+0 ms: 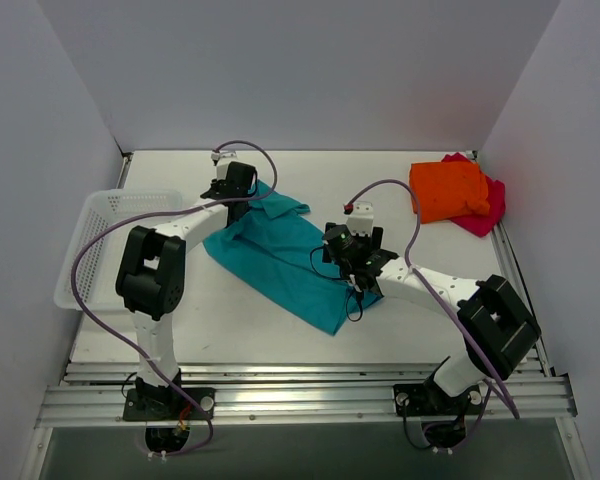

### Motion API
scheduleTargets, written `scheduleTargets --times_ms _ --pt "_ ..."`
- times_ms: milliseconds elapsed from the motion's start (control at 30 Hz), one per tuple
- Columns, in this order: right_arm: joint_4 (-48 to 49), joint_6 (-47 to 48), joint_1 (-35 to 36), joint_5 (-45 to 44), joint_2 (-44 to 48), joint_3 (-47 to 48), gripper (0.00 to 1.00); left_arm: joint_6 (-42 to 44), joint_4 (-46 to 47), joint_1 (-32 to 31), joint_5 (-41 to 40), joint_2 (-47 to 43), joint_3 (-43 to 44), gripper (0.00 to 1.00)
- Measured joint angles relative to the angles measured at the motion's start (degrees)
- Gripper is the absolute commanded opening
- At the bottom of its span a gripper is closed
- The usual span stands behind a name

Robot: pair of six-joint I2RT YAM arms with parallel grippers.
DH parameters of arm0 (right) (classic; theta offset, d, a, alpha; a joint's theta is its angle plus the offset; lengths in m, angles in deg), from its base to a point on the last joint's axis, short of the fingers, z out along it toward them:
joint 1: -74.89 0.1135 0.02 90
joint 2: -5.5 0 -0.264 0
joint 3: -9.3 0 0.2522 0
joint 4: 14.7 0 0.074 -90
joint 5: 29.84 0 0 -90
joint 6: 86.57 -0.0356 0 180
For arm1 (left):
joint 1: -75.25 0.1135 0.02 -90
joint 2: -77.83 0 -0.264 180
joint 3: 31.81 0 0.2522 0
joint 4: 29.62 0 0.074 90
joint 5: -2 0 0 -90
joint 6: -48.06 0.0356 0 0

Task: Fold and stack the t-shirts
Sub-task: Flatten out the tshirt

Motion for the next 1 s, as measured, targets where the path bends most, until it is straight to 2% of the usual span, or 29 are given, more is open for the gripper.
scheduleTargets --times_ms 233,433,567,933,967,1000 --pt "0.0 0.0 0.0 0.0 0.0 0.0 0.75 -0.1 0.2 0.0 0.0 0.0 -1.7 0.38" --pt "0.0 0.0 0.0 0.0 0.0 0.0 0.75 -0.3 0.2 0.0 -0.2 0.0 -2.1 0.19" --pt "0.0 0.0 0.0 0.0 -0.3 0.0 0.75 -0.5 0.2 0.0 -0.6 0.0 -2.5 0.11" --pt "0.0 0.0 0.0 0.0 -0.9 0.3 0.75 -0.5 0.2 0.0 -2.5 -4.2 -5.6 0.09" --pt "0.0 0.0 0.0 0.0 -0.9 0.3 0.75 -0.5 0.2 0.0 -2.6 -5.2 -6.0 0.13" --pt "0.0 0.0 0.1 0.0 -1.1 0.3 0.75 -0.5 0.1 0.0 -2.8 -6.1 -6.4 0.24"
